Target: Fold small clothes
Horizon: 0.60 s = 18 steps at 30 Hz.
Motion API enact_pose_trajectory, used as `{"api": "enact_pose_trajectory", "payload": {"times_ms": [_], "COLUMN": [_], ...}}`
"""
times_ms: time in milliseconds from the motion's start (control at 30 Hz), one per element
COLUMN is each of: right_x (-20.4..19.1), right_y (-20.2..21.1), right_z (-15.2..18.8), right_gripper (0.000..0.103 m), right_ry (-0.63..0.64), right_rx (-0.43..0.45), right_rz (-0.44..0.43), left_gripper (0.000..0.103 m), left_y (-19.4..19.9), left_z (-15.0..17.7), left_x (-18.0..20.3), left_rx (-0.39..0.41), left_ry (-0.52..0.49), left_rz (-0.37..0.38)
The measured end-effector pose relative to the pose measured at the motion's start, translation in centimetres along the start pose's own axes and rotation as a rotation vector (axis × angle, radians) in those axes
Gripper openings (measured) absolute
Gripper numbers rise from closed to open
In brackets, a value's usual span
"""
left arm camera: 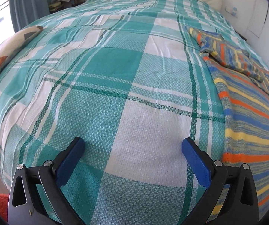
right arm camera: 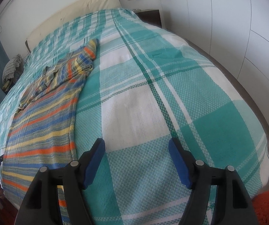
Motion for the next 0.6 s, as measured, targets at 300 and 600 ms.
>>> {"api": "enact_pose_trajectory", "payload": {"times_ms": [300, 600], "right_x": [0.01, -0.15], "right_y": [-0.14, -0.39], "right_z": [0.22, 0.35], "right_gripper": [0.075, 0.079], "right_ry": [-0.012, -0.001], "right_rx": [-0.005, -0.009], "right_rz": [-0.020, -0.018], "left_gripper": [0.103, 0.103], "left_y": [-0.02, -0.04], "left_z": [0.24, 0.31], "left_x": [0.16, 0.19], "left_rx": [0.018, 0.016], "left_ry": [-0.013, -0.014], "left_rz": [-0.019, -0.019]}}
Point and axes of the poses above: each gripper's, at about its wrist camera, not at the fingertips, and y roughly against the way its jaws point, x to its right, z to its underside, the point moved 7 cm from there along -y, roughly the way its jaws point, and after that the axes turned 1 degree about -z, right-handed, at the moved point
